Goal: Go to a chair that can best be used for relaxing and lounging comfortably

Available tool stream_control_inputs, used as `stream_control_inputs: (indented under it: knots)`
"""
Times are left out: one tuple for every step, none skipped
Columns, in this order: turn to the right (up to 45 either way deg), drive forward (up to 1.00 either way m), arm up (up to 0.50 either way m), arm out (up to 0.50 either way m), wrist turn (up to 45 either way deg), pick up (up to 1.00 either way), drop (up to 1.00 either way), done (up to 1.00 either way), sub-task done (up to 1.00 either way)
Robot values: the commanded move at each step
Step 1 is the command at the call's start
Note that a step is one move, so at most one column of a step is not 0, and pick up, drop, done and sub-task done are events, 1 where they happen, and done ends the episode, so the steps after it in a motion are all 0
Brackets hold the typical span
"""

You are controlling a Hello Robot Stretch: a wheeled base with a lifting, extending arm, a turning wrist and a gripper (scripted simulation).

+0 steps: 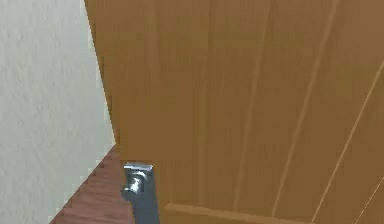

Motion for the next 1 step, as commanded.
stream_control_inputs:
  knots:
    - [-45.0, 0.0, 0.0, 0.0, 0.0, 0.0, 0.0, 0.0, 0.0]
